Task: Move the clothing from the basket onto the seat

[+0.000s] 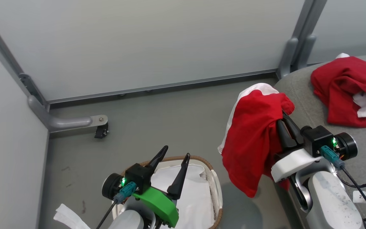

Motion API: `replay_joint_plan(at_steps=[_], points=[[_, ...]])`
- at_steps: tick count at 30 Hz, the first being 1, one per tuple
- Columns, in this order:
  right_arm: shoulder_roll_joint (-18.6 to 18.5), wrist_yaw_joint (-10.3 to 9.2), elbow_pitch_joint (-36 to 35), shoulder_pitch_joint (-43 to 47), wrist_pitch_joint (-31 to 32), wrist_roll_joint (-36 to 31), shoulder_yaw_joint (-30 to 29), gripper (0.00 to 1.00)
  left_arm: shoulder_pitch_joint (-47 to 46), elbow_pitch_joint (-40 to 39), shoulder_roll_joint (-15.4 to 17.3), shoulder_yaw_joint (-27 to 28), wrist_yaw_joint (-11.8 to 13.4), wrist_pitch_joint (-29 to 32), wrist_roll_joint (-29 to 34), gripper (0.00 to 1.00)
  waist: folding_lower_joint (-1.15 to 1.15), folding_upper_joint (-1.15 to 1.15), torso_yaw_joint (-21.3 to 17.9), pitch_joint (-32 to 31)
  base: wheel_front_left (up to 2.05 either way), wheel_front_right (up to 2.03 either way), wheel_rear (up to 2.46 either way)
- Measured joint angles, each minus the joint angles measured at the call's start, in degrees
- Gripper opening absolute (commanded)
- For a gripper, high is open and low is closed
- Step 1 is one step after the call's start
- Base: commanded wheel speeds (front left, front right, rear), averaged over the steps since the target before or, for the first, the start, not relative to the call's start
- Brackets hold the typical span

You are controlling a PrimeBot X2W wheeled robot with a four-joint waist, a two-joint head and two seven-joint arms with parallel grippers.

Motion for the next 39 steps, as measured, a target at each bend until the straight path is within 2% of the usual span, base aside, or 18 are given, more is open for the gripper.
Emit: replay_joint_plan(at_steps=[18,24,30,34,39], points=[[0.0,0.0,-1.9,-1.2,0.0,-0.4,-2.6,0.0,-3.6,-0.4,0.4,-2.6,-0.1,0.0,0.5,1.0,0.0,0.0,-14.8,5.1,0.0,0.0,0.0],[-0.1,0.0,-2.4,-4.5,0.0,0.1,-3.1,0.0,-4.7,-0.6,1.4,-3.3,-0.1,0.0,0.5,1.0,0.0,0.0,-16.8,8.2,0.0,0.0,0.0],[-0.1,0.0,-4.7,-14.6,0.0,-4.1,-6.4,0.0,-5.8,-0.8,2.0,-3.7,-0.1,0.0,0.5,1.0,0.0,0.0,-17.3,11.0,0.0,0.0,0.0],[-4.0,0.0,-4.8,-24.0,0.0,-7.2,-11.1,0.0,-6.6,-0.8,2.4,-4.1,-0.1,0.0,0.6,1.0,0.0,0.0,-16.5,12.6,0.0,0.0,0.0],[-11.0,0.0,-0.8,-34.9,0.0,-9.9,-17.2,0.0,-7.3,-1.2,3.0,-4.5,-0.1,0.0,1.1,1.0,0.01,0.0,-14.3,14.4,0.0,0.0,0.0]])
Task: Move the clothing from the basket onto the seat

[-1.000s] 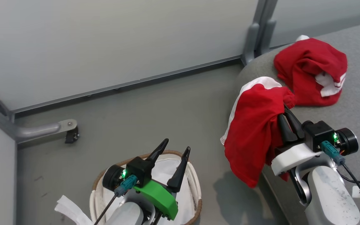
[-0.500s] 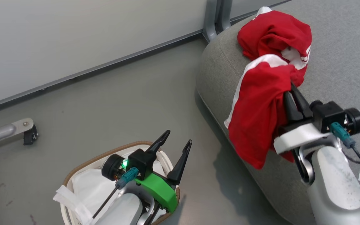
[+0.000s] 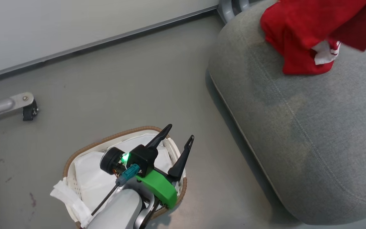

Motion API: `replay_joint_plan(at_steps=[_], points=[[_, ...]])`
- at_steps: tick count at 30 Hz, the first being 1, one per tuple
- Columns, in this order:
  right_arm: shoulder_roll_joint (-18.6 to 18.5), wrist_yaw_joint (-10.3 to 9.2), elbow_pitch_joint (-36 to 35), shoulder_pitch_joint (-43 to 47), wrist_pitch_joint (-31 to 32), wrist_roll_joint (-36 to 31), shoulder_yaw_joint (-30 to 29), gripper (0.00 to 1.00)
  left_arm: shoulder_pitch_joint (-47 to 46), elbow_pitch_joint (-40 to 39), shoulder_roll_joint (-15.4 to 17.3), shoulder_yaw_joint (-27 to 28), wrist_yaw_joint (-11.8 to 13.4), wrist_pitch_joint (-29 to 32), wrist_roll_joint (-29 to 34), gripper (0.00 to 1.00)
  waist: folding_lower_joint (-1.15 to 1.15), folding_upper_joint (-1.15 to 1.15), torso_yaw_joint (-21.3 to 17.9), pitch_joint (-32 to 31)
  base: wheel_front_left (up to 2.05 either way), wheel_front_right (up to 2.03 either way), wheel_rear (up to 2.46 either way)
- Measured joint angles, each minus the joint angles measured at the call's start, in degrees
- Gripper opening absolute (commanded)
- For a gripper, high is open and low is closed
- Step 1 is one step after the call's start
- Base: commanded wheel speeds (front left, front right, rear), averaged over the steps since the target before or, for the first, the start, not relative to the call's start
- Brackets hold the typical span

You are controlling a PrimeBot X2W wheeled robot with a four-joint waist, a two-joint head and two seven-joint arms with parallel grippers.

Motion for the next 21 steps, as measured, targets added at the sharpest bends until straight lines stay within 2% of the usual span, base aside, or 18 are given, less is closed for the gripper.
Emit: replay_joint_plan(at_steps=[6,9,15,21], points=[[-8.9,0.0,4.4,-7.8,3.0,-1.9,-4.9,0.0,-1.3,-1.0,0.8,0.0,0.0,0.0,1.2,1.0,0.0,0.0,2.3,3.3,0.0,0.0,0.0],[-11.1,0.0,7.1,-9.8,3.6,-2.2,-7.2,0.0,-2.1,-1.3,1.6,0.3,0.0,0.0,1.7,1.0,0.0,0.0,3.1,5.5,0.0,0.0,0.0],[-12.1,0.0,14.2,-10.1,2.9,-2.8,-12.7,0.0,-4.8,-2.3,3.4,0.1,0.0,0.0,3.0,1.0,0.0,0.0,4.2,10.5,0.0,0.0,0.0],[-7.9,0.0,20.9,-8.4,0.5,-6.1,-17.4,0.0,-7.3,-3.1,4.4,0.2,0.0,0.0,4.1,1.0,0.01,0.0,4.9,15.8,0.0,0.0,0.0]])
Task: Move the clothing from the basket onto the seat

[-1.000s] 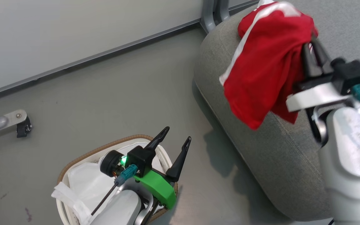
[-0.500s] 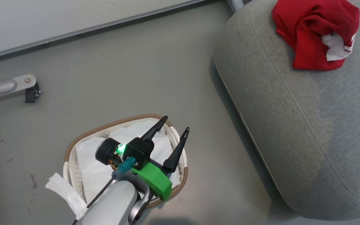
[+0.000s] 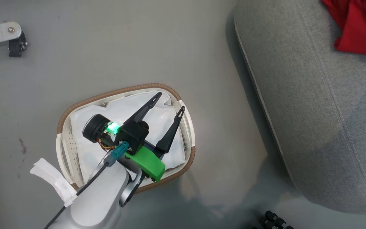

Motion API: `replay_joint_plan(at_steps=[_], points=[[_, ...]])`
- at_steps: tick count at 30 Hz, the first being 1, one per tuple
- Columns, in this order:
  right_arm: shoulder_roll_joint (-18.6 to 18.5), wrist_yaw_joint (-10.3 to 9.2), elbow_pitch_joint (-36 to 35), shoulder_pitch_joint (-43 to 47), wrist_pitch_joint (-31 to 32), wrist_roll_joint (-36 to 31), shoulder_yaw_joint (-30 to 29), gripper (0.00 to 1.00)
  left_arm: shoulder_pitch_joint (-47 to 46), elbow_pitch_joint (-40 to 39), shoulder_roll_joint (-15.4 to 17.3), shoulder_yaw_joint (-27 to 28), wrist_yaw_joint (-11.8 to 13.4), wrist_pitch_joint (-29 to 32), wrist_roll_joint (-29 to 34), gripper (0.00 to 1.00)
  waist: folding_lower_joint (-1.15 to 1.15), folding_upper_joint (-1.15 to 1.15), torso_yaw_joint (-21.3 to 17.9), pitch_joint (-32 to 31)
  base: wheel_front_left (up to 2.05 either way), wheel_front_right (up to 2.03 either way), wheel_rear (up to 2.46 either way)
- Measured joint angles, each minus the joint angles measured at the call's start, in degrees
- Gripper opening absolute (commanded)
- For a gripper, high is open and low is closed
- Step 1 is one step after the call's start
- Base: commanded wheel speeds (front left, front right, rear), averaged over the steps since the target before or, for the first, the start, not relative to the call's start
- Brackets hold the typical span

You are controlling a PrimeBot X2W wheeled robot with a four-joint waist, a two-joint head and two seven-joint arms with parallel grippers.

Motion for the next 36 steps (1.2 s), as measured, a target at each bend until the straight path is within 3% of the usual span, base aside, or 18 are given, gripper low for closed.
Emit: replay_joint_plan(at_steps=[5,9,10,11,12,13,14,27,36], points=[[3.1,0.0,4.5,4.1,-0.4,-3.4,-1.1,0.0,-0.8,-0.1,0.0,-0.2,0.0,0.0,0.4,1.0,0.0,0.0,0.3,2.9,0.0,0.0,0.0],[4.9,0.0,4.0,6.1,-0.4,-4.1,-1.3,0.0,-1.0,-0.1,0.0,0.0,0.0,0.0,0.4,1.0,0.0,0.0,0.2,3.8,0.0,0.0,0.0],[5.3,0.0,3.5,6.5,-0.4,-4.1,-1.2,0.31,-1.0,-0.1,0.0,0.1,0.0,0.0,0.4,1.0,0.0,0.0,0.1,3.8,0.0,0.0,0.0],[5.4,0.0,3.1,6.9,-0.4,-4.1,-1.2,0.39,-1.0,-0.1,-0.1,0.1,0.0,0.0,0.4,1.0,0.0,0.0,0.0,3.7,0.0,0.0,0.0],[5.6,0.0,2.7,7.6,-0.4,-4.1,-1.1,0.39,-1.0,-0.1,-0.1,0.1,0.0,0.0,0.4,1.0,0.0,0.0,-0.1,3.5,0.0,0.0,0.0],[5.8,0.0,2.2,8.4,-0.4,-4.1,-0.9,0.82,-1.0,-0.1,-0.1,0.1,0.0,0.0,0.4,1.0,0.0,0.0,-0.2,3.3,0.0,0.0,0.0],[6.1,0.0,1.9,9.1,-0.4,-4.0,-0.7,1.0,-0.9,-0.1,-0.2,0.2,0.0,0.0,0.3,1.0,0.0,0.0,-0.3,3.0,0.0,0.0,0.0],[4.8,0.0,-4.1,21.7,-0.4,3.5,3.7,1.0,2.0,-0.1,-2.6,1.9,0.0,0.0,-1.7,1.0,-0.01,0.0,-0.4,-3.8,0.0,0.0,0.0],[3.3,0.0,-6.4,23.8,-0.4,4.5,7.7,1.0,6.0,0.3,-4.4,6.9,0.0,0.0,-2.5,1.0,-0.01,0.0,1.5,-10.7,0.0,0.0,0.0]])
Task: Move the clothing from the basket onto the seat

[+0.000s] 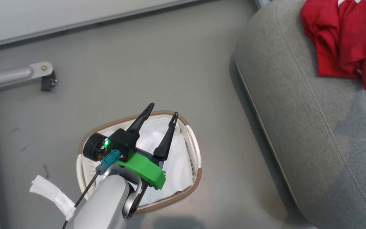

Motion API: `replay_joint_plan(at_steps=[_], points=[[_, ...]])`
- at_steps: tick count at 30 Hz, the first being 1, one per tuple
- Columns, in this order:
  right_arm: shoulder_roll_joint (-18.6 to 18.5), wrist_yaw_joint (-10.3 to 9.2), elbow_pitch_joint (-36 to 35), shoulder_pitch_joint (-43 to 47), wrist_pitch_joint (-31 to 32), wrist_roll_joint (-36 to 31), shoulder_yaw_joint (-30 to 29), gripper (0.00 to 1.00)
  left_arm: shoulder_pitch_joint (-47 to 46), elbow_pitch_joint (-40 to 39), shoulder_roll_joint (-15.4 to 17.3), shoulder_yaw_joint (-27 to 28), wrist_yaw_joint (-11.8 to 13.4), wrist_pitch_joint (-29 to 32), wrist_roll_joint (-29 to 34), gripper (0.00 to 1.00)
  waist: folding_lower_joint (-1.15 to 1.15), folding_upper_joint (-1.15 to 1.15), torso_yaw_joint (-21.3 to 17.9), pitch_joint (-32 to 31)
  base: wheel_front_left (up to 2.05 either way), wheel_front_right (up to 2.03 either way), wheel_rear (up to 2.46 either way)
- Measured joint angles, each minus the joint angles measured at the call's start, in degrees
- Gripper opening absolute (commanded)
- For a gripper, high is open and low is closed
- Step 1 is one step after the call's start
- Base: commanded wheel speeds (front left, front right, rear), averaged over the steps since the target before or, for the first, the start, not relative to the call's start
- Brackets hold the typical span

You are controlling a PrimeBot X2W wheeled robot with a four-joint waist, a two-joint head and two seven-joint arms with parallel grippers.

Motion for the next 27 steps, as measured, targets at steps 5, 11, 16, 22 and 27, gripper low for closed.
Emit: replay_joint_plan(at_steps=[5,11,16,22,27], points=[[0.1,0.0,0.1,0.0,0.0,0.7,2.3,1.0,2.9,0.4,-1.5,4.1,0.0,0.0,0.0,1.0,0.0,0.0,2.5,-3.9,0.0,0.0,0.0],[2.8,0.0,0.5,1.0,-0.1,2.6,4.8,1.0,6.9,0.5,-2.6,9.5,0.0,0.0,-0.4,1.0,0.0,0.0,6.9,-7.7,0.0,0.0,0.0],[7.3,0.0,-0.6,5.3,-0.1,5.3,7.2,1.0,10.5,0.1,-3.0,16.0,0.1,0.0,0.0,1.0,0.0,0.0,10.7,-10.7,0.0,0.0,0.0],[12.8,0.0,-3.0,11.1,-0.1,8.3,9.8,1.0,15.3,-0.3,-3.4,23.1,0.1,0.0,0.7,1.0,0.0,0.0,14.6,-14.3,0.0,0.0,0.0],[15.2,0.0,-5.1,16.3,-0.1,10.5,11.1,1.0,18.3,-0.3,-3.9,26.7,0.1,0.0,2.0,1.0,0.0,0.0,16.6,-16.8,0.0,0.0,0.0]])
